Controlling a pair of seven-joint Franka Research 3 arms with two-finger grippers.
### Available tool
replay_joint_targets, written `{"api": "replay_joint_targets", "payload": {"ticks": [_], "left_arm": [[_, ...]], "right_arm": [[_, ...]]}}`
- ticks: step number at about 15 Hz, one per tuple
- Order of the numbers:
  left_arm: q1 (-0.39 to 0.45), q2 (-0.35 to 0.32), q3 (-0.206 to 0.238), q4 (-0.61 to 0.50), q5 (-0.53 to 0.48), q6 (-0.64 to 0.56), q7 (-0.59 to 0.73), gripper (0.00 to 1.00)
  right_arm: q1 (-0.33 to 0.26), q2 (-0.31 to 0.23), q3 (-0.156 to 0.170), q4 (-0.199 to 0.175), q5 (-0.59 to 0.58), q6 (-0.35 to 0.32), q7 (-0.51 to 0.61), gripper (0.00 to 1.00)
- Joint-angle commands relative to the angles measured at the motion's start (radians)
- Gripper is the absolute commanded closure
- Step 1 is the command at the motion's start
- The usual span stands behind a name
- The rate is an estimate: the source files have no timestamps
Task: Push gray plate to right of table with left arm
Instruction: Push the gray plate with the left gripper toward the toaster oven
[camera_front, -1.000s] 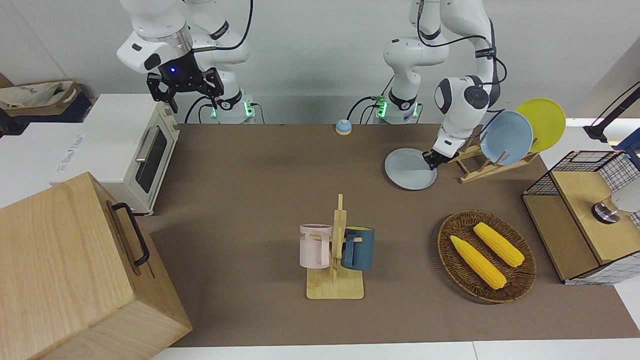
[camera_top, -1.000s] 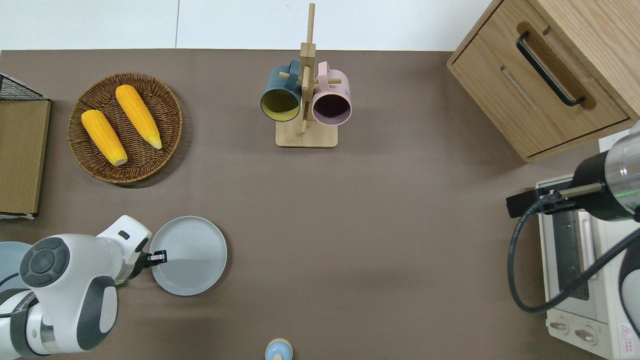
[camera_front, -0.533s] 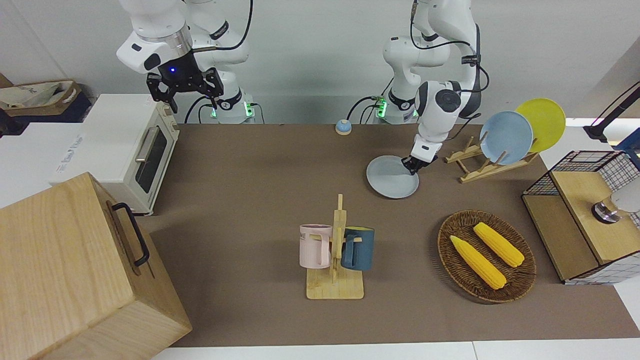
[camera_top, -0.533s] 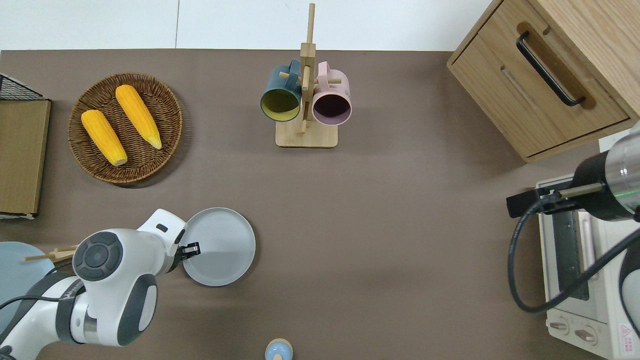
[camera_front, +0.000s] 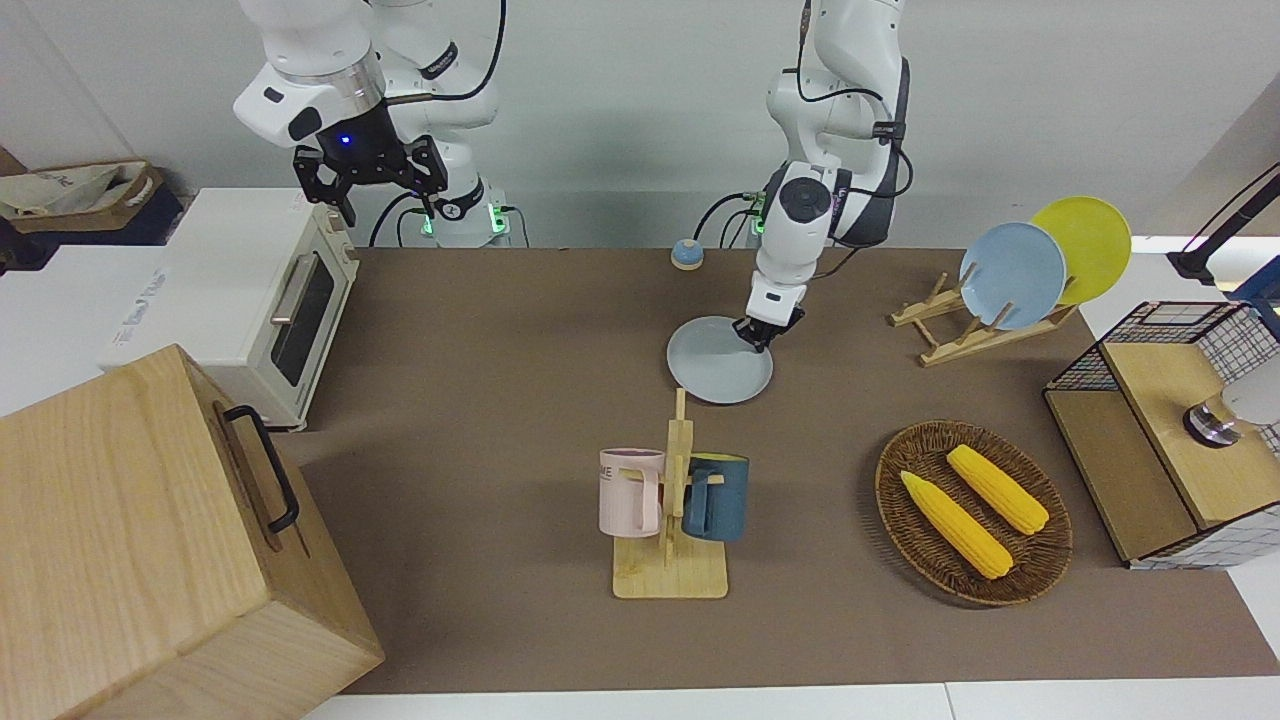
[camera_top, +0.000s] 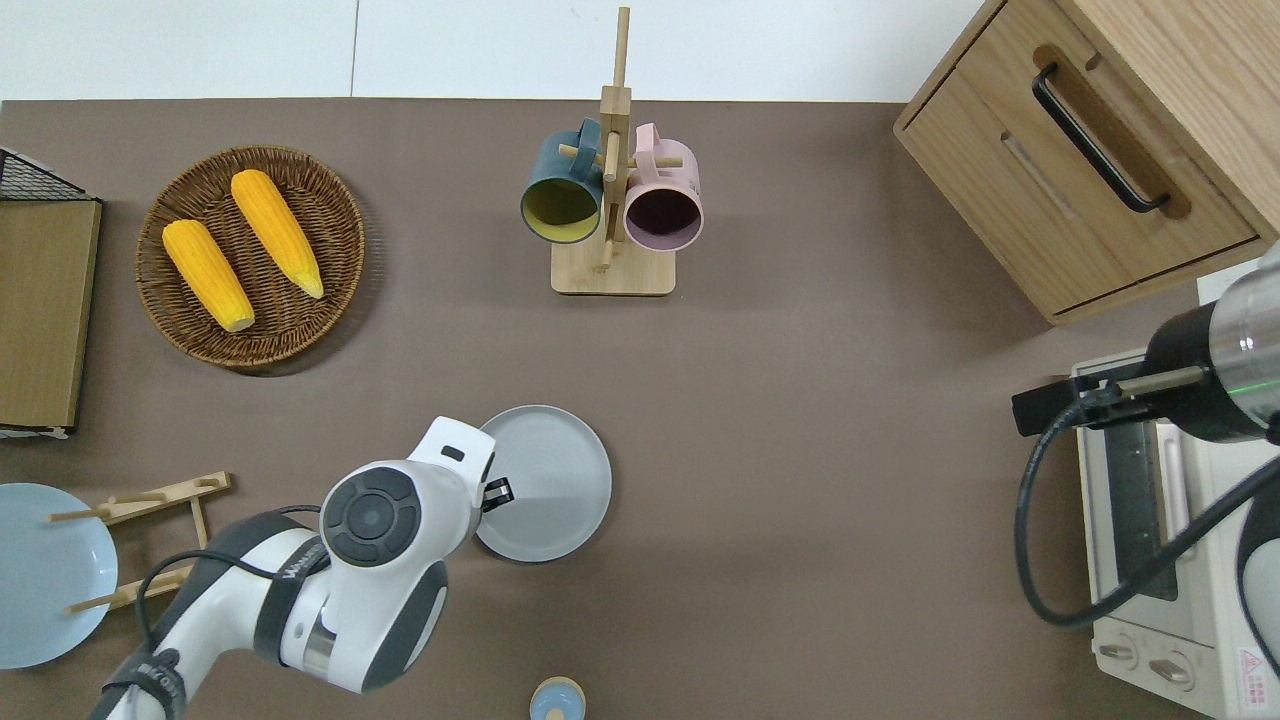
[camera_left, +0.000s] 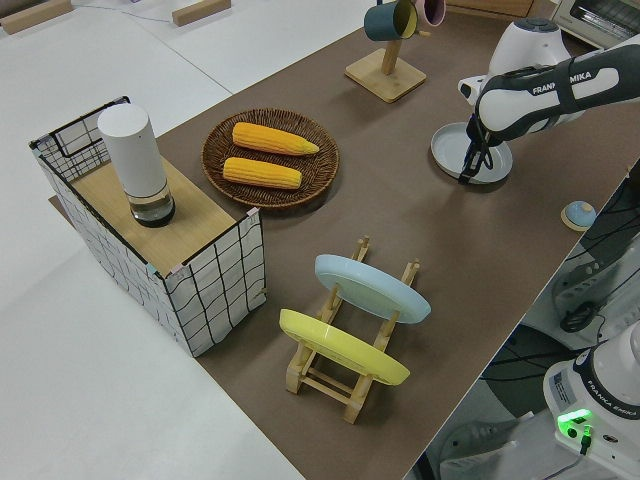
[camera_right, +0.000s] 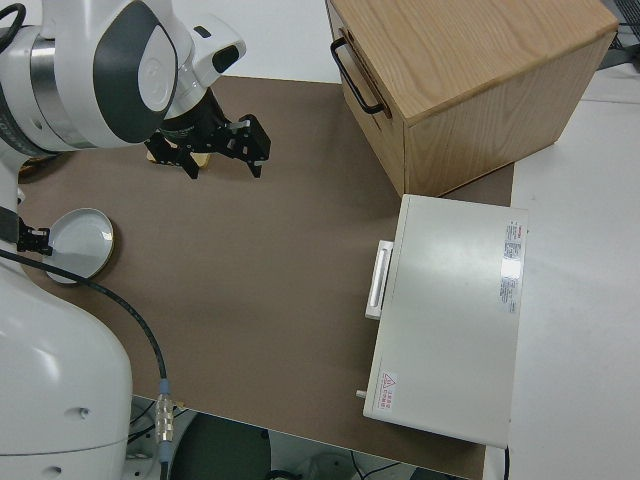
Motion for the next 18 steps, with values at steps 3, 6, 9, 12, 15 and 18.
{"api": "replay_joint_targets", "payload": {"ticks": [3, 6, 9, 12, 15, 18], "left_arm": [[-0.173, 0.210, -0.009, 0.170, 0.003, 0.033, -0.277, 1.00], [-0.207, 0.235, -0.036, 0.216, 0.003, 0.033, -0.363, 1.00], [-0.209, 0.238, -0.079, 0.244, 0.004, 0.029, -0.428, 1.00], [-0.217, 0.249, -0.099, 0.271, 0.009, 0.029, -0.472, 1.00], [-0.247, 0.275, -0.109, 0.293, 0.021, 0.030, -0.528, 1.00], [-0.253, 0.290, -0.112, 0.325, 0.023, 0.029, -0.551, 1.00]], "right_arm": [[-0.020, -0.003, 0.015, 0.009, 0.004, -0.016, 0.013, 0.017], [-0.020, -0.003, 0.015, 0.009, 0.006, -0.016, 0.013, 0.017], [-0.020, -0.003, 0.015, 0.009, 0.006, -0.016, 0.013, 0.017], [-0.020, -0.003, 0.017, 0.009, 0.004, -0.016, 0.013, 0.017], [-0.020, -0.003, 0.017, 0.009, 0.004, -0.016, 0.013, 0.017], [-0.020, -0.003, 0.017, 0.009, 0.006, -0.016, 0.013, 0.017]]}}
